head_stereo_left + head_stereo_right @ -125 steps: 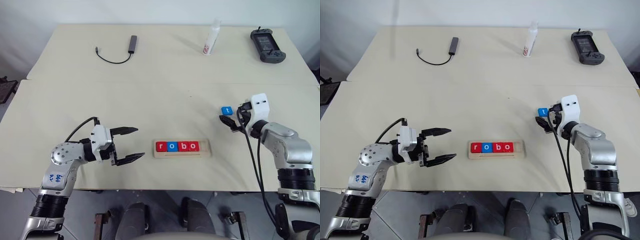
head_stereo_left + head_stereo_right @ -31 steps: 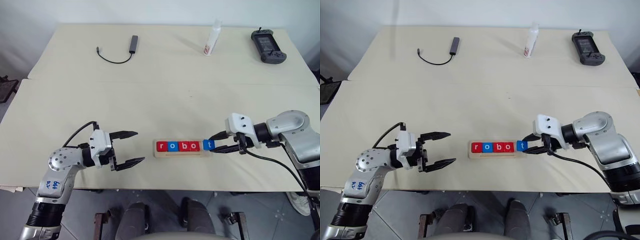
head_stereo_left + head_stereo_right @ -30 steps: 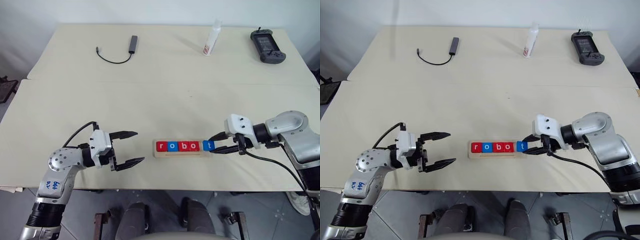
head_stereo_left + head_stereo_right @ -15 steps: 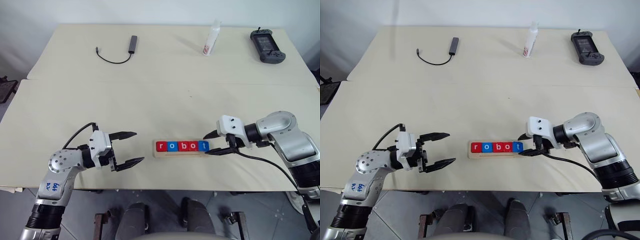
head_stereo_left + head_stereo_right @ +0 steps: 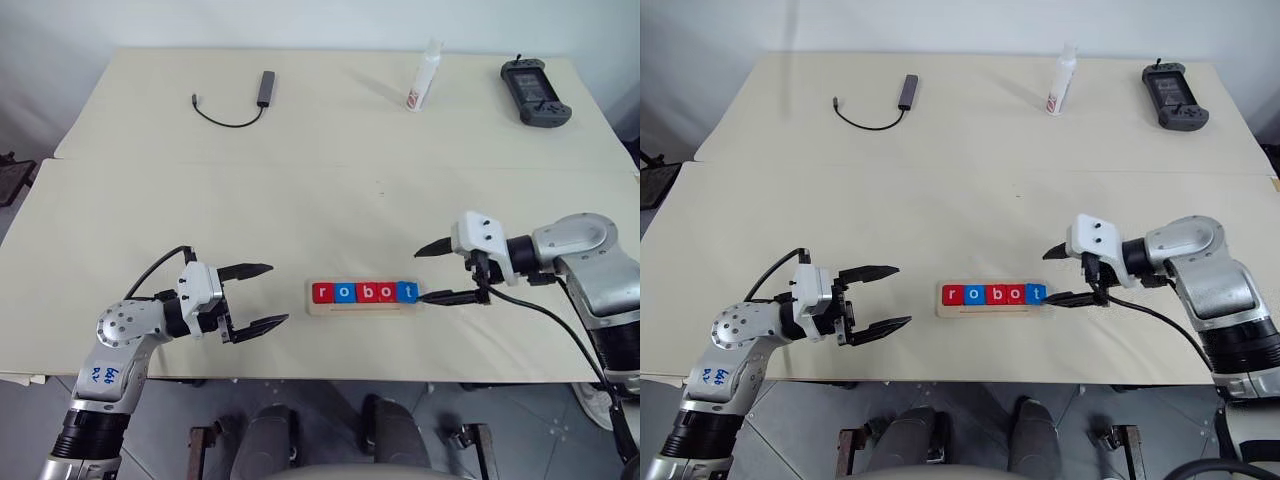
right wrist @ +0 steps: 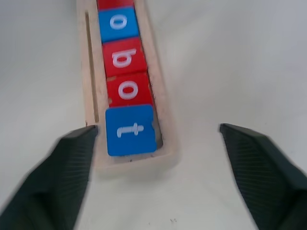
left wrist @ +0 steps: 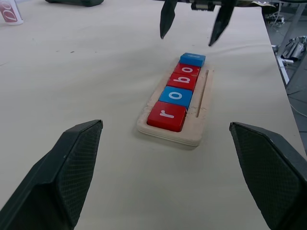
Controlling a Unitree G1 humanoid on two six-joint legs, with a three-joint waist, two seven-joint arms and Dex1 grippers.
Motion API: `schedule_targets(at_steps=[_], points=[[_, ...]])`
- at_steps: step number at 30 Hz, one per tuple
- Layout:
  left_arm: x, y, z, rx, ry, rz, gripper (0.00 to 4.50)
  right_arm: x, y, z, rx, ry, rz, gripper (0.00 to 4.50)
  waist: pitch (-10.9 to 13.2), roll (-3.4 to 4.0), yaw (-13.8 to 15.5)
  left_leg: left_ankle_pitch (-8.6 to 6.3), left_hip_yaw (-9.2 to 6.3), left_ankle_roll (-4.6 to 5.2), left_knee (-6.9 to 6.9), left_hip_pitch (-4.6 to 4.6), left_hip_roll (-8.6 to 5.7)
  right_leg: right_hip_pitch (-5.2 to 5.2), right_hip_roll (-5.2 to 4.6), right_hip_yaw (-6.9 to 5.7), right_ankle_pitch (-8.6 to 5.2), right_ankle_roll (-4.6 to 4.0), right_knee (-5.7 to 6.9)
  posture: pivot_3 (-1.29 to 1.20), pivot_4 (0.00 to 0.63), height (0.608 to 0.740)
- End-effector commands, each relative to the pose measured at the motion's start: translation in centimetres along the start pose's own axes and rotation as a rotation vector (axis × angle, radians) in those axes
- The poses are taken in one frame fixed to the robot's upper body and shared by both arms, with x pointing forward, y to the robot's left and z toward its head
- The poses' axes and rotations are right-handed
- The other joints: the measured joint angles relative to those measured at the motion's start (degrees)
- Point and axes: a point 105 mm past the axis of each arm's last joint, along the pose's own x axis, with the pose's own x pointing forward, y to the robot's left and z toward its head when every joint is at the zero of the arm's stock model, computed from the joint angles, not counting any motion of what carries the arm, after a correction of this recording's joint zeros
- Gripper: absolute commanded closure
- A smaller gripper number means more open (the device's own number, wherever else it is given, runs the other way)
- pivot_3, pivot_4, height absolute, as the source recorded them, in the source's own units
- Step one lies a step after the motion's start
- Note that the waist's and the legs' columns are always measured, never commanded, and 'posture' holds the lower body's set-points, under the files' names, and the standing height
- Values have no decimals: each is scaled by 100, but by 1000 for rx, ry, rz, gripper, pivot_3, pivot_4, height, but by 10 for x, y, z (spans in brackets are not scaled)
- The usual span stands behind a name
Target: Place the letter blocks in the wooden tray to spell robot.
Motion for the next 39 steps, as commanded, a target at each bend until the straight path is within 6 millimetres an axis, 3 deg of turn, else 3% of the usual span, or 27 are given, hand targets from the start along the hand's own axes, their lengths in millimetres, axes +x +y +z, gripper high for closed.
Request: schedule_targets(at_steps=[1, 9, 17, 23, 28, 34, 39], points=[[1, 0, 10, 42, -29, -5, 0, 6, 2, 17, -33, -61, -12, 1612, 0, 0, -1, 0, 0, 0, 0, 0, 0, 0, 0, 0, 0, 0, 1, 0, 150, 740], [1, 0, 12, 47, -27, -9, 0, 28, 16, 10, -16, -35, 41, 4458, 0, 0, 18, 0, -1, 0, 0, -1, -3, 0, -1, 0, 0, 0, 1, 0, 150, 740], [1, 0, 12, 43, -27, -7, 0, 25, 13, -5, 11, 11, 6, 4485, 0, 0, 1, 0, 0, 0, 0, -1, -3, 0, 0, 0, 0, 0, 1, 0, 150, 740], [3, 0, 12, 42, -30, -9, 0, 19, 15, 7, 23, -72, 11, 4485, 0, 0, 4, 0, 0, 0, 0, -1, -3, 0, 0, 1, 0, 0, 0, 0, 150, 740], [3, 1, 12, 43, -29, -8, 0, -2, 13, 17, 53, -129, -31, 4485, 0, 0, 14, 0, -1, 0, 0, -1, -2, 0, 0, 0, 0, 0, 1, 0, 150, 740], [3, 1, 11, 40, -32, -10, 0, -27, 8, -18, 109, 18, -134, 4485, 0, 0, 27, 0, 0, 0, 0, -1, -4, 1, -1, 0, 0, 0, -1, 0, 150, 740], [6, 0, 11, 39, -38, -24, 0, -25, 13, -33, 123, 44, -140, 4485, 0, 0, 5, 0, 4, 0, 0, 1, -3, 0, -1, 3, 0, 0, 1, 0, 150, 740]])
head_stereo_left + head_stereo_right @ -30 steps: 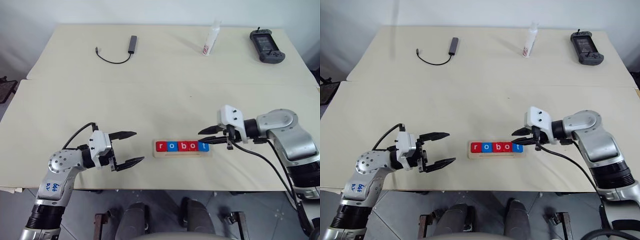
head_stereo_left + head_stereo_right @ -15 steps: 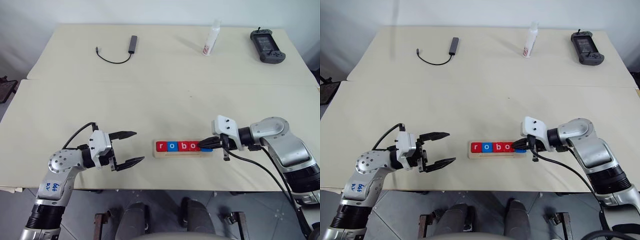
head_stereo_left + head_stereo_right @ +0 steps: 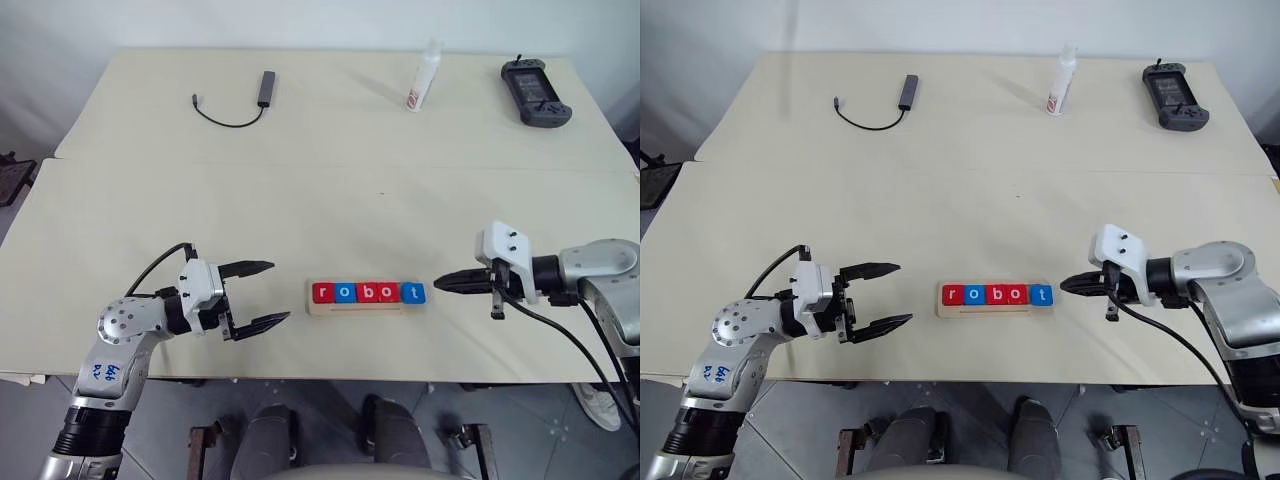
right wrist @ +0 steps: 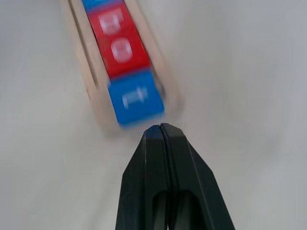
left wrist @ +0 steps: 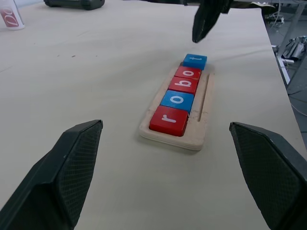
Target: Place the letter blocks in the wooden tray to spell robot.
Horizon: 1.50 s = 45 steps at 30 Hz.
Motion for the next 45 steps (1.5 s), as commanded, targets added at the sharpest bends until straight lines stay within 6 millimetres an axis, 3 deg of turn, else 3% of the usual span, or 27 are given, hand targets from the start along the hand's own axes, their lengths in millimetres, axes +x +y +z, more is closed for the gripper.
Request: schedule_targets(at_steps=[1, 8, 18, 27, 35, 38, 45], points=[[3, -1, 8, 27, -28, -13, 0, -3, 0, 4, -29, -10, -12, 4485, 0, 0, -13, 0, 0, 0, 0, 1, 1, 0, 0, 0, 0, 0, 0, 0, 150, 740], [4, 0, 9, 29, -30, -12, 0, 17, 11, 13, -32, -44, 49, 4485, 0, 0, -8, 0, -1, 0, 1, 1, 3, 1, 2, 0, 0, 0, 0, 0, 150, 740], [2, -1, 9, 29, -29, 4, 0, 26, 13, 21, -48, -58, 81, 4485, 0, 0, 2, 0, -3, 0, 1, 0, 1, 1, 1, -1, 0, 0, -1, 0, 150, 740], [-1, 0, 7, 28, -20, 11, 0, -3, 4, 9, -24, -29, -4, 4485, 0, 0, 31, 0, -4, 0, 1, -2, 0, 1, 0, -2, 0, 0, -1, 0, 150, 740], [-10, 5, 5, 33, 6, 14, 0, -28, 2, 16, -59, -182, -131, 4485, 0, -1, 31, 0, -2, 0, 1, 1, 2, 1, 1, -1, 0, 0, 0, 0, 150, 740], [-20, 8, 3, 34, 38, 25, 0, -39, 11, 21, -91, -316, -132, 3915, 0, -1, 34, 0, -1, 0, 0, 0, 1, 1, 1, -1, 0, 0, -1, 0, 150, 740], [-40, 20, 2, 38, 80, 83, 0, -48, 19, 6, 36, -366, -89, 1579, 0, -1, 60, 0, 0, 0, 0, 5, 3, 3, 2, 1, 0, 0, 0, 0, 150, 740]])
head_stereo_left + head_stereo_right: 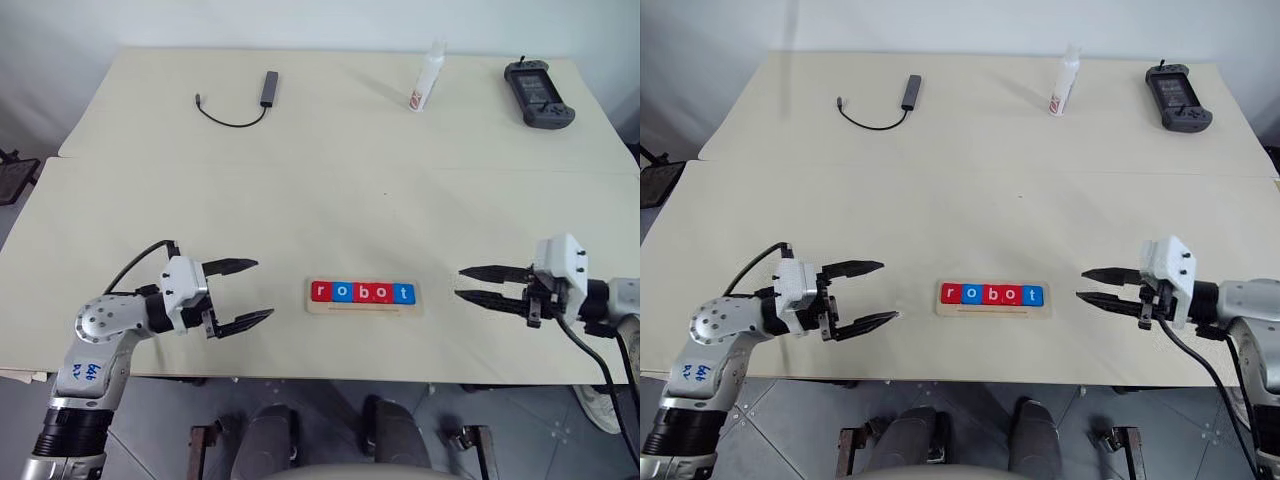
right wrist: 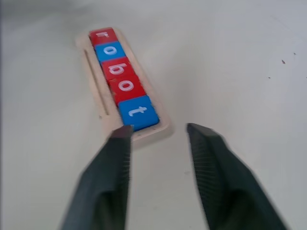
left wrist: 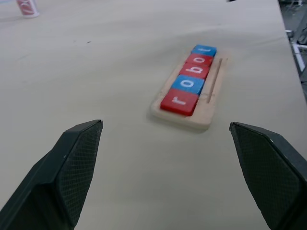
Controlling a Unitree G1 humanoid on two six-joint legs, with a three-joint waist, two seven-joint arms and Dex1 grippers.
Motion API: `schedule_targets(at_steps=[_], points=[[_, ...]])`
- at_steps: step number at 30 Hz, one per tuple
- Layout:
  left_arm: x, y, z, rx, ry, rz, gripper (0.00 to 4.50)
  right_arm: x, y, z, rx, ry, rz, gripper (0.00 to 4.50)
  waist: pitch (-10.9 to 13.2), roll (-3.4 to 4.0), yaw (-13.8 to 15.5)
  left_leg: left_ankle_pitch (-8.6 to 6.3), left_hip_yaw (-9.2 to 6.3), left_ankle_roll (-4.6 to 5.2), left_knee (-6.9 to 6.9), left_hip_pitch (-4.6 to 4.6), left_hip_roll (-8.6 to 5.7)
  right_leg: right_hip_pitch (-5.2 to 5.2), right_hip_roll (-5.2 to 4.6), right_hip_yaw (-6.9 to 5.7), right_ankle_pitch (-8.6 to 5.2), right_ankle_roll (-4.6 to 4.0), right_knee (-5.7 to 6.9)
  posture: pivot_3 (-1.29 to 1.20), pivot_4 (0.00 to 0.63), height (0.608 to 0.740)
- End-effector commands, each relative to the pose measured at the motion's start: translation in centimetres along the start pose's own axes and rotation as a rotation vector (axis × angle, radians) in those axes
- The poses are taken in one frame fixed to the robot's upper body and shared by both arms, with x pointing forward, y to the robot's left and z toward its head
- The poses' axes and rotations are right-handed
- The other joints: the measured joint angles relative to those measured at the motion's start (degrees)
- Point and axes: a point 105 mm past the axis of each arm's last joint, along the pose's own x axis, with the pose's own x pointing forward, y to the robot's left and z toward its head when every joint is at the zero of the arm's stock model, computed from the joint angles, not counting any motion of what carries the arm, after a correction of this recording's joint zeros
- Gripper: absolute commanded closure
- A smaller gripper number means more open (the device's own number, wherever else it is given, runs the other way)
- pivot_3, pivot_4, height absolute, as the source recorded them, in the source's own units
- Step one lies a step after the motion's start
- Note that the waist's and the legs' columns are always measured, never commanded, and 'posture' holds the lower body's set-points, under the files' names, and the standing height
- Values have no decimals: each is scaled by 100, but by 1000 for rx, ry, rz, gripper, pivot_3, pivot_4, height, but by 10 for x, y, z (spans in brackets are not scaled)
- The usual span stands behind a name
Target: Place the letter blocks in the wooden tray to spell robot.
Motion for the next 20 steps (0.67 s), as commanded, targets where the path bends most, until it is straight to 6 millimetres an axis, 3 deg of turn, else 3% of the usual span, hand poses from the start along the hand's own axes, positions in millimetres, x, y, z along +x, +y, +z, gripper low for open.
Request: schedule_targets(at_steps=[1, 4, 5, 20], points=[[-11, 8, 7, 33, -6, 30, 0, -7, 0, 5, 20, -41, -5, 1253, 0, 0, 0, 0, 0, 0, 0, 0, 0, 0, 0, 0, 0, 0, 0, 0, 150, 740], [-13, 12, 8, 34, -5, 32, 0, -4, 0, 4, -23, -56, -19, 179, 0, 0, 1, 0, 1, 0, 0, 1, -1, 0, 0, 2, 0, 0, 0, 0, 150, 740], [-13, 13, 8, 35, -6, 32, 0, -3, 1, 4, -29, -61, -17, 42, 0, 0, 6, 0, 2, 0, 0, 1, -1, 0, 0, 2, 0, 0, 0, 0, 150, 740], [-22, 28, 3, 65, -5, 85, 0, -7, -1, -11, -40, -84, -79, 42, 0, 0, 60, 0, 4, 0, 0, 1, -2, -1, 0, 1, 0, 0, 2, 0, 150, 740]])
